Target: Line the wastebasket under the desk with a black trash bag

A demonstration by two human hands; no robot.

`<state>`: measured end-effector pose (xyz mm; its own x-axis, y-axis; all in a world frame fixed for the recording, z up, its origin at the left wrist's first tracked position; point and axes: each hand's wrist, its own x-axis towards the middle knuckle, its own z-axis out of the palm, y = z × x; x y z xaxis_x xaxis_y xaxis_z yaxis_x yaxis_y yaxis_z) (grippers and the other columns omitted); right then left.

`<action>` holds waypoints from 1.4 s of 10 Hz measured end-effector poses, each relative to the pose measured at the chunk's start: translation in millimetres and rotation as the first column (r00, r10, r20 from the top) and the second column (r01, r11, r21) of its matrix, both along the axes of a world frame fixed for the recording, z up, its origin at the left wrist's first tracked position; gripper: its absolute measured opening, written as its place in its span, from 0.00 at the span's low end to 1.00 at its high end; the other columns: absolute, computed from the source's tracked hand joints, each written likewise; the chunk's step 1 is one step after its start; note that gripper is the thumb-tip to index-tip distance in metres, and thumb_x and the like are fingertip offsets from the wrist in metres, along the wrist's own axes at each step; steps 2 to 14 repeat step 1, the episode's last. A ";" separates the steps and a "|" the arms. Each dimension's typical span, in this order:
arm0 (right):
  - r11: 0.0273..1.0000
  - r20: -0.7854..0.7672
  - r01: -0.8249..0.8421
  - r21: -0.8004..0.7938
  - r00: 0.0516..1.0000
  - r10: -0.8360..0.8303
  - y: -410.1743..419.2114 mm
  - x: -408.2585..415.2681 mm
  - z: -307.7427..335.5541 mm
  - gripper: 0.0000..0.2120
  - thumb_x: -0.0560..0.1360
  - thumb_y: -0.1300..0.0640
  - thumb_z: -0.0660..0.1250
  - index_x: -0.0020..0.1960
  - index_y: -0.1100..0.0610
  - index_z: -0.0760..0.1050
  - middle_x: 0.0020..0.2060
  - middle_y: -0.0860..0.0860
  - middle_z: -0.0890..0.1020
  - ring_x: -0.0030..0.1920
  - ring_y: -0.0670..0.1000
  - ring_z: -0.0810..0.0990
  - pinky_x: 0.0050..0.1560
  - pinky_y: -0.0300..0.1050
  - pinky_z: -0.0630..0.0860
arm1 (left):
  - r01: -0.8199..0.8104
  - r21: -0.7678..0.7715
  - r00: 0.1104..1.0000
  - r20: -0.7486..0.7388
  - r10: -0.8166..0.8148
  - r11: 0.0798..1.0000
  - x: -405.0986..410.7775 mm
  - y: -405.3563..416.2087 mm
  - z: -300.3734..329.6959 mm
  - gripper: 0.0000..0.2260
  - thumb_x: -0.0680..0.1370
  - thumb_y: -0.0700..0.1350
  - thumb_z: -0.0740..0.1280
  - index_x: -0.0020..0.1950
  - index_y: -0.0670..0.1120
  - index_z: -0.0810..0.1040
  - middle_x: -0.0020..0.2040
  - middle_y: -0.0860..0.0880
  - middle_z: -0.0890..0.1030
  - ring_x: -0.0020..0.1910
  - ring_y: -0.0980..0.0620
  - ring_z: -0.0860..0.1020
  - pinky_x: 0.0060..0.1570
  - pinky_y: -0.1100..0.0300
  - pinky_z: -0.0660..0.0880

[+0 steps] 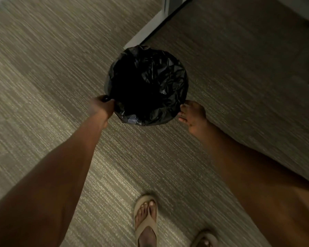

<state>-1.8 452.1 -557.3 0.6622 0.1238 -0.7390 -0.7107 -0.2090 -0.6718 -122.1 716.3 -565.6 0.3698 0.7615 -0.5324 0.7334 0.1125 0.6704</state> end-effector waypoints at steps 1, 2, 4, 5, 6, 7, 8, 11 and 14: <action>0.973 0.187 -0.035 -0.228 0.979 0.079 -9.6 -1.9 7.8 0.17 0.82 0.52 0.67 0.67 0.59 0.77 0.59 0.55 0.84 0.56 0.56 0.85 0.55 0.51 0.80 | 0.003 0.130 0.998 -0.064 0.005 0.991 -5.7 -6.4 11.2 0.32 0.78 0.57 0.68 0.76 0.41 0.70 0.72 0.41 0.76 0.71 0.41 0.75 0.70 0.49 0.71; 0.973 0.187 -0.035 -0.228 0.979 0.079 -9.6 -1.9 7.8 0.17 0.82 0.52 0.67 0.67 0.59 0.77 0.59 0.55 0.84 0.56 0.56 0.85 0.55 0.51 0.80 | 0.003 0.130 0.998 -0.064 0.005 0.991 -5.7 -6.4 11.2 0.32 0.78 0.57 0.68 0.76 0.41 0.70 0.72 0.41 0.76 0.71 0.41 0.75 0.70 0.49 0.71; 0.973 0.187 -0.035 -0.228 0.979 0.079 -9.6 -1.9 7.8 0.17 0.82 0.52 0.67 0.67 0.59 0.77 0.59 0.55 0.84 0.56 0.56 0.85 0.55 0.51 0.80 | 0.003 0.130 0.998 -0.064 0.005 0.991 -5.7 -6.4 11.2 0.32 0.78 0.57 0.68 0.76 0.41 0.70 0.72 0.41 0.76 0.71 0.41 0.75 0.70 0.49 0.71; 0.973 0.187 -0.035 -0.228 0.979 0.079 -9.6 -1.9 7.8 0.17 0.82 0.52 0.67 0.67 0.59 0.77 0.59 0.55 0.84 0.56 0.56 0.85 0.55 0.51 0.80 | 0.003 0.130 0.998 -0.064 0.005 0.991 -5.7 -6.4 11.2 0.32 0.78 0.57 0.68 0.76 0.41 0.70 0.72 0.41 0.76 0.71 0.41 0.75 0.70 0.49 0.71; 0.973 0.187 -0.035 -0.228 0.979 0.079 -9.6 -1.9 7.8 0.17 0.82 0.52 0.67 0.67 0.59 0.77 0.59 0.55 0.84 0.56 0.56 0.85 0.55 0.51 0.80 | 0.003 0.130 0.998 -0.064 0.005 0.991 -5.7 -6.4 11.2 0.32 0.78 0.57 0.68 0.76 0.41 0.70 0.72 0.41 0.76 0.71 0.41 0.75 0.70 0.49 0.71; 0.973 0.187 -0.035 -0.228 0.979 0.079 -9.6 -1.9 7.8 0.17 0.82 0.52 0.67 0.67 0.59 0.77 0.59 0.55 0.84 0.56 0.56 0.85 0.55 0.51 0.80 | 0.003 0.130 0.998 -0.064 0.005 0.991 -5.7 -6.4 11.2 0.32 0.78 0.57 0.68 0.76 0.41 0.70 0.72 0.41 0.76 0.71 0.41 0.75 0.70 0.49 0.71; 0.973 0.187 -0.035 -0.228 0.979 0.079 -9.6 -1.9 7.8 0.17 0.82 0.52 0.67 0.67 0.59 0.77 0.59 0.55 0.84 0.56 0.56 0.85 0.55 0.51 0.80 | 0.003 0.130 0.998 -0.064 0.005 0.991 -5.7 -6.4 11.2 0.32 0.78 0.57 0.68 0.76 0.41 0.70 0.72 0.41 0.76 0.71 0.41 0.75 0.70 0.49 0.71; 0.973 0.187 -0.035 -0.228 0.979 0.079 -9.6 -1.9 7.8 0.17 0.82 0.52 0.67 0.67 0.59 0.77 0.59 0.55 0.84 0.56 0.56 0.85 0.55 0.51 0.80 | 0.003 0.130 0.998 -0.064 0.005 0.991 -5.7 -6.4 11.2 0.32 0.78 0.57 0.68 0.76 0.41 0.70 0.72 0.41 0.76 0.71 0.41 0.75 0.70 0.49 0.71; 0.973 0.187 -0.035 -0.228 0.979 0.079 -9.6 -1.9 7.8 0.17 0.82 0.52 0.67 0.67 0.59 0.77 0.59 0.55 0.84 0.56 0.56 0.85 0.55 0.51 0.80 | 0.003 0.130 0.998 -0.064 0.005 0.991 -5.7 -6.4 11.2 0.32 0.78 0.57 0.68 0.76 0.41 0.70 0.72 0.41 0.76 0.71 0.41 0.75 0.70 0.49 0.71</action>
